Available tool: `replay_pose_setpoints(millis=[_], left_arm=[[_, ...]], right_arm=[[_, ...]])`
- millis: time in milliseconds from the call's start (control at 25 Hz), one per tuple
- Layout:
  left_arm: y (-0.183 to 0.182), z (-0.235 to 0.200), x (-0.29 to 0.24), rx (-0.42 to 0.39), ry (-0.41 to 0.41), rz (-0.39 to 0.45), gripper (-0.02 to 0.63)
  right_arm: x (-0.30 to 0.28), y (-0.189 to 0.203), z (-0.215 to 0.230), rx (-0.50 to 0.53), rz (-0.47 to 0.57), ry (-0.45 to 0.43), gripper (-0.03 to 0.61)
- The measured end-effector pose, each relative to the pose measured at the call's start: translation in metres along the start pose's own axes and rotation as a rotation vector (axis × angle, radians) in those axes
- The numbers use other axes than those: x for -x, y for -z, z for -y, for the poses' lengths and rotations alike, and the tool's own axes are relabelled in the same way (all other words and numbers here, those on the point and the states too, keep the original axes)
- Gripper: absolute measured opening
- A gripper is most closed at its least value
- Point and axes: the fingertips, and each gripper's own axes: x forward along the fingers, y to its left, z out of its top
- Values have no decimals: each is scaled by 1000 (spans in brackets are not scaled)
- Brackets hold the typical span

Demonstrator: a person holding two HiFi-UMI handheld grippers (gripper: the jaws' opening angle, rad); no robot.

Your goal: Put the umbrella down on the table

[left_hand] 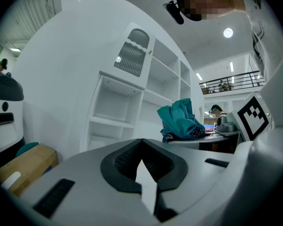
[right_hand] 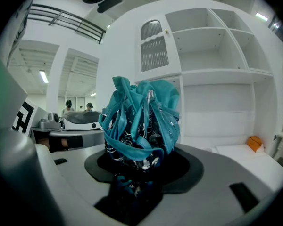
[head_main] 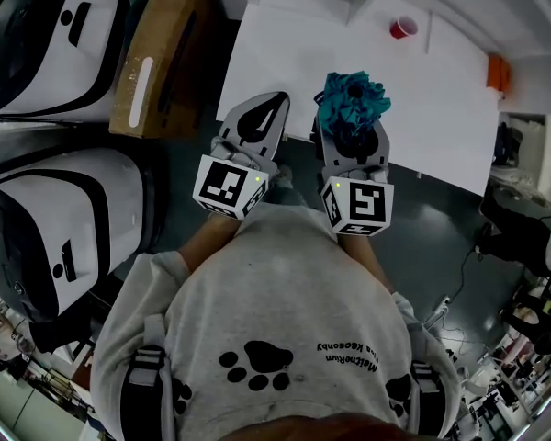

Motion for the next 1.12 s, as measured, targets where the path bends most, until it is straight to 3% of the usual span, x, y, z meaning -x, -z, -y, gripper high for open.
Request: replay_pose_setpoints(millis=[1120], left_arm=[[36,-40,-46,34,20,-72,11]], right_arm=[[-75,51,13,-55,-121,12,259]])
